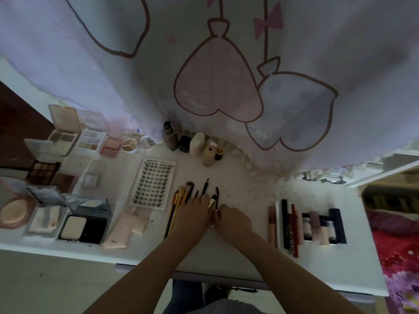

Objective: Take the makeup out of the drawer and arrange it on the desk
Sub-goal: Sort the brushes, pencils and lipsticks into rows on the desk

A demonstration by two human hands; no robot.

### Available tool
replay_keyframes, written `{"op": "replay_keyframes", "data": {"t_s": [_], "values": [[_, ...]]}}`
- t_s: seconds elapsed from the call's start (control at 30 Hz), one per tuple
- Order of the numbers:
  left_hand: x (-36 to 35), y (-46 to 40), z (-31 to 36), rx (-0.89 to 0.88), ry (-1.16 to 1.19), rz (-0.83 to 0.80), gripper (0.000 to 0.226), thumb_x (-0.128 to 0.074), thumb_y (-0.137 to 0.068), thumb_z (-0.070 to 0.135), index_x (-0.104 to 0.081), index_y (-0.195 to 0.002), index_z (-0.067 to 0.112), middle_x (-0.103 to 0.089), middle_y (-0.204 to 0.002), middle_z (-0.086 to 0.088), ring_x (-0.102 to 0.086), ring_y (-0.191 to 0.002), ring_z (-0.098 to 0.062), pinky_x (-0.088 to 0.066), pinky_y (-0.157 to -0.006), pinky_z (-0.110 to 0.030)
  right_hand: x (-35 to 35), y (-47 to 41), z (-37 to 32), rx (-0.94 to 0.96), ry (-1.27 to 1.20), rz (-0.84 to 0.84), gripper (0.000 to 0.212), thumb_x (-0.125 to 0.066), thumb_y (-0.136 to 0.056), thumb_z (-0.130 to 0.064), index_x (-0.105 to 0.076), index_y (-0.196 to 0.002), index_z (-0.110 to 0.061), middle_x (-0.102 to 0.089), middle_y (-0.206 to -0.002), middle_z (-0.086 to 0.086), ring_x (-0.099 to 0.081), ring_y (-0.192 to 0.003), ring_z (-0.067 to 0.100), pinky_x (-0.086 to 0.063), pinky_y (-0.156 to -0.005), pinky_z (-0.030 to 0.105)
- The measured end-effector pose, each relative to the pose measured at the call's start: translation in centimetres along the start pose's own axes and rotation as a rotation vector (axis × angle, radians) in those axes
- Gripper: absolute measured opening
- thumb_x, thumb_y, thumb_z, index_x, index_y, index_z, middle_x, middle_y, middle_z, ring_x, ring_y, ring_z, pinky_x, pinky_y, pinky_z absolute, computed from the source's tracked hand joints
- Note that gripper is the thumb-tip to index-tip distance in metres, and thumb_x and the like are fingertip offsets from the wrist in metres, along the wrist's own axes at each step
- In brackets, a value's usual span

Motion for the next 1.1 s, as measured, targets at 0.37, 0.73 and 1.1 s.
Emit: {"op": "replay_keyframes", "data": {"t_s": [0.37, 0.73, 1.1], "values": [[0.3, -0.5, 11.7, -0.194, 0.168, -0.030, 0.026, -0.032, -0.099, 0.029, -0.048, -0.109, 0.012, -0.057, -0.106, -0.008, -0.054, -0.095, -0.024, -0.037, -0.070, -0.032, 8.8, 2.3, 11.4, -0.139, -0.090, 0.133, 0.026, -0.038, -0.097, -0.022, -0.060, -0.098, -0.007, -0.067, -0.095, 0.011, -0.062, -0.087, 0.026, -0.048, -0.074, 0.031], [-4.5, -0.9, 14.8, 0.069, 0.177, -0.216, 0.033, -0.033, -0.097, 0.034, -0.050, -0.116, 0.014, -0.056, -0.113, -0.006, -0.054, -0.102, -0.023, -0.040, -0.082, -0.033, 6.5, 1.5, 12.7, -0.130, -0.078, 0.056, 0.035, -0.038, -0.098, -0.033, -0.060, -0.098, -0.006, -0.064, -0.101, 0.015, -0.060, -0.095, 0.031, -0.045, -0.078, 0.035], [3.2, 2.0, 8.9, -0.128, 0.238, -0.049, 0.027, -0.031, -0.101, 0.034, -0.045, -0.107, 0.012, -0.060, -0.085, -0.006, -0.057, -0.067, -0.024, -0.043, -0.055, -0.035, 9.1, 3.9, 7.5, 0.020, -0.625, -0.116, 0.042, -0.042, -0.099, -0.034, -0.055, -0.068, -0.010, -0.051, -0.051, -0.002, -0.040, -0.034, 0.004, -0.033, -0.040, 0.016]]}}
Point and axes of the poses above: each hand's wrist, its own y-axis away from the middle knuckle, its own x-axis out of the back of the hand, z = x × y, the point moved 8 cm from there along -y, towards the middle knuckle
